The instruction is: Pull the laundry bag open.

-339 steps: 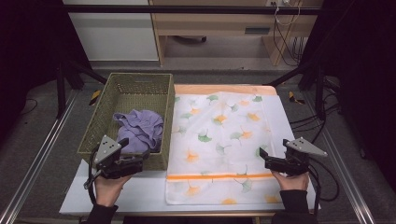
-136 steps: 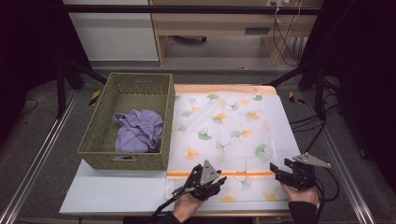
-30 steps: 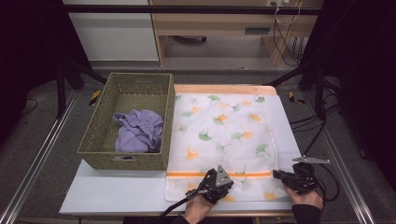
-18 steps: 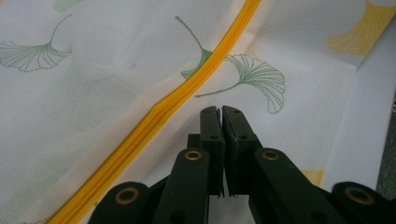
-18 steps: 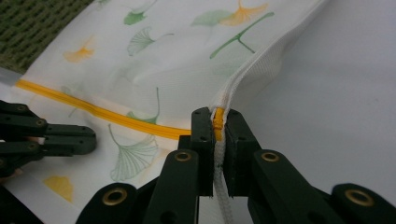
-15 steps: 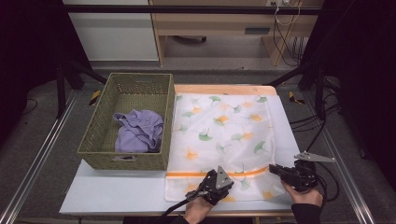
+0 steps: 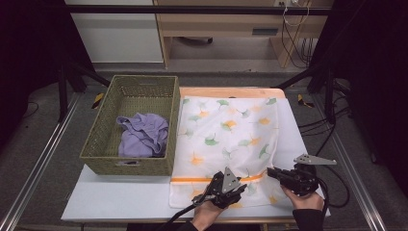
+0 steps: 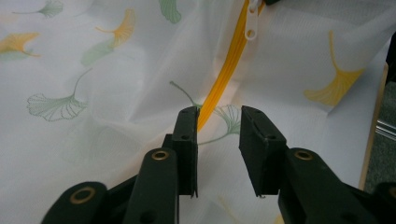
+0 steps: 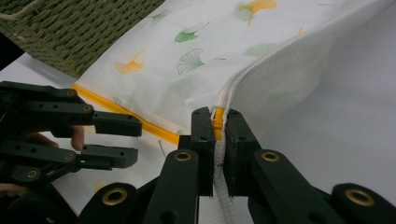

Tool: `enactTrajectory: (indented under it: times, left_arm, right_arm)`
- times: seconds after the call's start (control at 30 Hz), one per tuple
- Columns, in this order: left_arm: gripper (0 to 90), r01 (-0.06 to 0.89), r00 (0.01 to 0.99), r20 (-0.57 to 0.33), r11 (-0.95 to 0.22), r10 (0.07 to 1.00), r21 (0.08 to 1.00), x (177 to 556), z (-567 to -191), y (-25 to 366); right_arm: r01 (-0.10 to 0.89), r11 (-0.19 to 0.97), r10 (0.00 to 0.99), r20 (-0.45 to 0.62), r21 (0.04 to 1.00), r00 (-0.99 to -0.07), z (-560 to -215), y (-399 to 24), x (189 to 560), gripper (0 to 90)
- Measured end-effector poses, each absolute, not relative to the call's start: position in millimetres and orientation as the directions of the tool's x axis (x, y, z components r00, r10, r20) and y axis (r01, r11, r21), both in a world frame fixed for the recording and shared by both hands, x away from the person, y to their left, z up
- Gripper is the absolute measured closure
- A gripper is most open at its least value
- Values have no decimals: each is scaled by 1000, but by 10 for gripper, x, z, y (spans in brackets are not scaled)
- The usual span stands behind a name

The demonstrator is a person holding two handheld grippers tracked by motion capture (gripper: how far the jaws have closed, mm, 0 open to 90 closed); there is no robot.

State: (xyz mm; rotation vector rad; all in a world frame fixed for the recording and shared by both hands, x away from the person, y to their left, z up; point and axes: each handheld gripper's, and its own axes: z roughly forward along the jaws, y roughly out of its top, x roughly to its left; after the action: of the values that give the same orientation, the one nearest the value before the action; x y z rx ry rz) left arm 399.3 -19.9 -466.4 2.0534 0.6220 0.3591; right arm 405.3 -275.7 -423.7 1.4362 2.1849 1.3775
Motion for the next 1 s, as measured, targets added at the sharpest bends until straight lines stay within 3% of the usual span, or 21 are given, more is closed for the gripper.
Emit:
enactTrajectory:
  times: [0.17, 0.43, 1.0]
  left_arm:
    - [594, 305, 824, -19, -416, 566, 857, 4067, -4656, -287]
    - [581, 292, 835, -21, -409, 550, 864, 4160, -4669, -440]
    - [776, 286, 857, -69, -358, 511, 889, 4222, -4679, -479]
  right_arm:
    - [609, 119, 783, 303, 784, -543, -4212, -2667, 4065, 840]
    - [609, 128, 765, 313, 783, -563, -4202, -2589, 4078, 839]
    - [611, 131, 752, 323, 780, -574, -4203, -2562, 4087, 839]
